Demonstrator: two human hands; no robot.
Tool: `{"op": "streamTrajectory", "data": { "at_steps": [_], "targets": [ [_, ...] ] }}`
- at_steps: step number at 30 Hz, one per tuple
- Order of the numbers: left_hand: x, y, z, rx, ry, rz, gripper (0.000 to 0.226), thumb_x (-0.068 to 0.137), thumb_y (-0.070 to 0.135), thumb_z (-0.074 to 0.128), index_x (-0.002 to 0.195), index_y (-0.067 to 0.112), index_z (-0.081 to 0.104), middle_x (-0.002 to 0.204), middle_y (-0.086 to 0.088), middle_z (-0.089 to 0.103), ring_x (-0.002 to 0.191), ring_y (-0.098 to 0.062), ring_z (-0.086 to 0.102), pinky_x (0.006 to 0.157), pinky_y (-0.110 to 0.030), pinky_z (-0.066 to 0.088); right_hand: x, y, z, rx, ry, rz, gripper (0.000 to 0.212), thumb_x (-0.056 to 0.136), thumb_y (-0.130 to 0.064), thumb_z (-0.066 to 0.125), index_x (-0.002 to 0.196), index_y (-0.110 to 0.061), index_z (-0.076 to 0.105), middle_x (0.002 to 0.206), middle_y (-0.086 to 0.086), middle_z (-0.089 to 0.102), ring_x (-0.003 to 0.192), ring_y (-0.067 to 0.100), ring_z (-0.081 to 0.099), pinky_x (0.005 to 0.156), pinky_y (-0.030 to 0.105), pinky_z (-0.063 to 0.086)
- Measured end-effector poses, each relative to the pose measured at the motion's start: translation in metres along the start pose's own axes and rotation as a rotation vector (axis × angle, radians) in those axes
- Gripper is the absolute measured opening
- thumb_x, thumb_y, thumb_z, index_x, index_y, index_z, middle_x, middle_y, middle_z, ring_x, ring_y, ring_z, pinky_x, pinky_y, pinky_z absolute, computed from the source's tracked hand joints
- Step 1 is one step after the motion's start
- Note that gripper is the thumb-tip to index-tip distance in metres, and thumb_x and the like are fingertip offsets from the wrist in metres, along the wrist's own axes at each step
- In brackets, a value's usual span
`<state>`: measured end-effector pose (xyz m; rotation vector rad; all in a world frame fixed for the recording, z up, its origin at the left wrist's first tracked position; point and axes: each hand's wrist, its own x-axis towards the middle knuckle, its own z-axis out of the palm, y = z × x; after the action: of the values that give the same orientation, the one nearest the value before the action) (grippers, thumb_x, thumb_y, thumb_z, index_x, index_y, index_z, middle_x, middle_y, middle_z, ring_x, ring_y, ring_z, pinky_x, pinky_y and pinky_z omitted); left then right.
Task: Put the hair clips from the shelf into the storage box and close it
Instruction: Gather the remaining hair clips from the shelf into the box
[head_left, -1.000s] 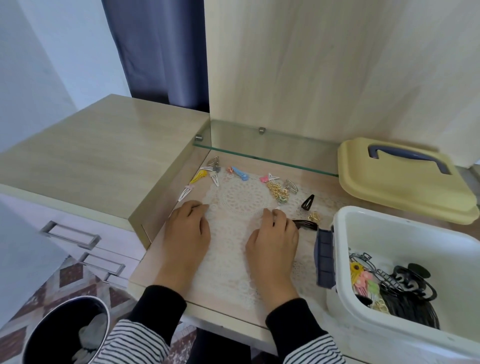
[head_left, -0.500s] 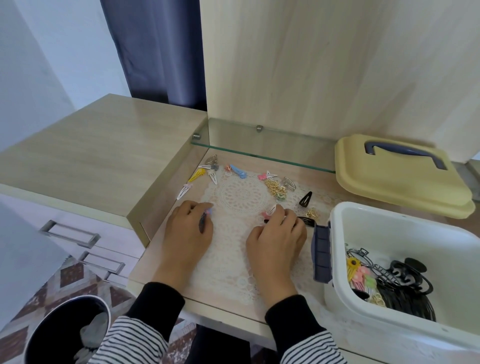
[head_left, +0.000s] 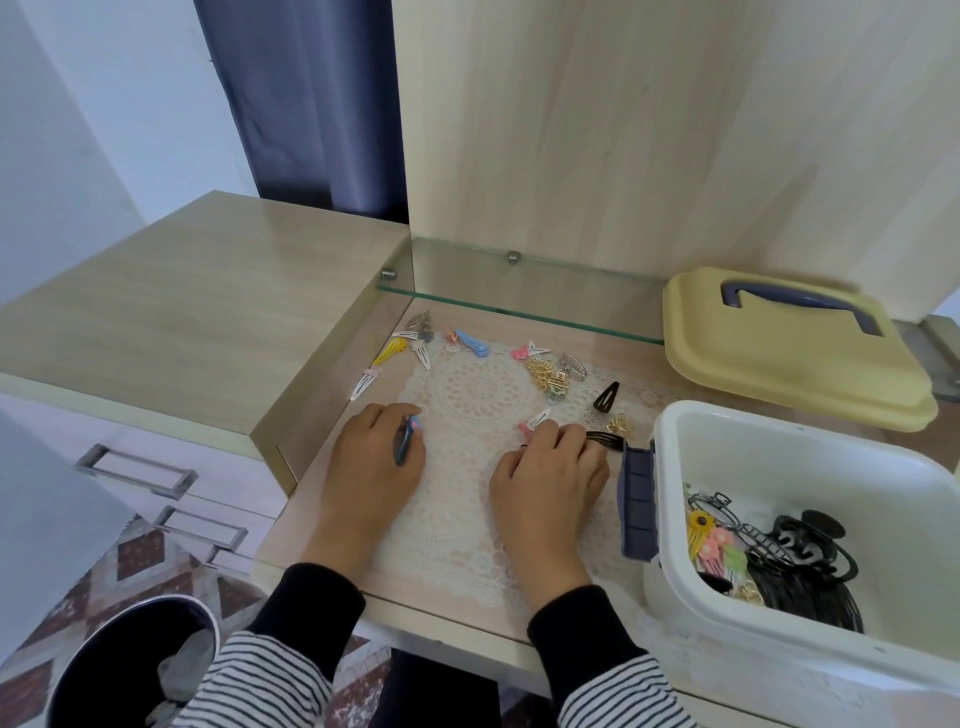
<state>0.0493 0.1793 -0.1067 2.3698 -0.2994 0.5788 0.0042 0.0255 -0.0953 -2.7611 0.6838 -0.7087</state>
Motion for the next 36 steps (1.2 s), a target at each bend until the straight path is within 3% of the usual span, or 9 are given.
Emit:
{"op": "streamTrajectory", "data": {
  "at_steps": [9, 14, 18, 23, 29, 33, 36],
  "targets": [
    [0.001, -0.001, 0.001, -0.004, -0.006, 0.029, 0.026, 0.088, 0.022, 0.053, 0.108, 0.013, 0.067, 0.096, -0.002, 0.065, 0.079, -0.021, 0.058, 0.071, -0.029, 0.05, -0.002, -0.003, -0.013, -0.047, -0.143, -0.047, 0.026, 0.064, -0.008, 0.068, 0.088, -0.009, 0.059, 0.085, 0.012, 0.055, 0.075, 0.029, 0.049, 0.067, 0.038, 0.042],
    [-0.001, 0.0, 0.0, -0.02, 0.034, 0.074, 0.022, 0.089, 0.011, 0.059, 0.109, 0.011, 0.068, 0.098, -0.002, 0.065, 0.083, -0.019, 0.059, 0.073, -0.026, 0.047, 0.006, -0.002, -0.029, -0.086, -0.379, -0.095, 0.037, 0.087, -0.003, 0.047, 0.123, -0.009, 0.043, 0.12, 0.015, 0.043, 0.103, 0.031, 0.046, 0.087, 0.036, 0.036],
    [-0.001, 0.001, -0.001, -0.031, 0.05, 0.103, 0.023, 0.088, 0.012, 0.057, 0.109, 0.012, 0.068, 0.099, -0.001, 0.065, 0.083, -0.017, 0.059, 0.073, -0.025, 0.046, 0.012, -0.003, -0.036, -0.13, -0.463, -0.15, 0.038, 0.09, -0.004, 0.048, 0.126, -0.007, 0.041, 0.122, 0.014, 0.044, 0.107, 0.029, 0.05, 0.088, 0.033, 0.04],
    [-0.002, 0.002, -0.002, -0.026, 0.031, 0.133, 0.023, 0.089, 0.015, 0.055, 0.108, 0.014, 0.068, 0.1, 0.002, 0.065, 0.084, -0.016, 0.061, 0.072, -0.032, 0.052, 0.013, -0.005, -0.041, -0.142, -0.418, -0.22, 0.033, 0.091, -0.002, 0.046, 0.123, -0.006, 0.045, 0.118, 0.012, 0.052, 0.106, 0.027, 0.054, 0.086, 0.032, 0.043],
    [-0.001, 0.009, -0.008, 0.053, 0.047, 0.229, 0.022, 0.086, 0.013, 0.059, 0.106, 0.013, 0.068, 0.098, 0.001, 0.065, 0.079, -0.017, 0.062, 0.064, -0.034, 0.052, 0.004, -0.005, -0.046, -0.163, -0.394, -0.278, 0.044, 0.09, -0.006, 0.048, 0.133, -0.008, 0.039, 0.122, 0.012, 0.051, 0.106, 0.032, 0.052, 0.085, 0.036, 0.04],
    [0.001, 0.012, -0.01, 0.066, 0.09, 0.232, 0.019, 0.087, 0.011, 0.061, 0.104, 0.013, 0.068, 0.098, 0.002, 0.065, 0.075, -0.016, 0.06, 0.062, -0.032, 0.05, 0.004, -0.01, -0.063, -0.007, -0.408, -0.273, 0.04, 0.089, -0.003, 0.045, 0.127, -0.01, 0.04, 0.119, 0.011, 0.047, 0.09, 0.028, 0.055, 0.064, 0.031, 0.036],
    [0.006, 0.022, -0.016, 0.01, 0.133, 0.211, 0.016, 0.088, 0.014, 0.059, 0.102, 0.014, 0.066, 0.099, 0.001, 0.065, 0.077, -0.017, 0.062, 0.063, -0.031, 0.051, 0.007, -0.018, -0.085, 0.162, -0.358, -0.316, 0.03, 0.089, -0.003, 0.045, 0.118, -0.012, 0.047, 0.111, 0.009, 0.048, 0.076, 0.023, 0.047, 0.06, 0.03, 0.033]
  ]
}}
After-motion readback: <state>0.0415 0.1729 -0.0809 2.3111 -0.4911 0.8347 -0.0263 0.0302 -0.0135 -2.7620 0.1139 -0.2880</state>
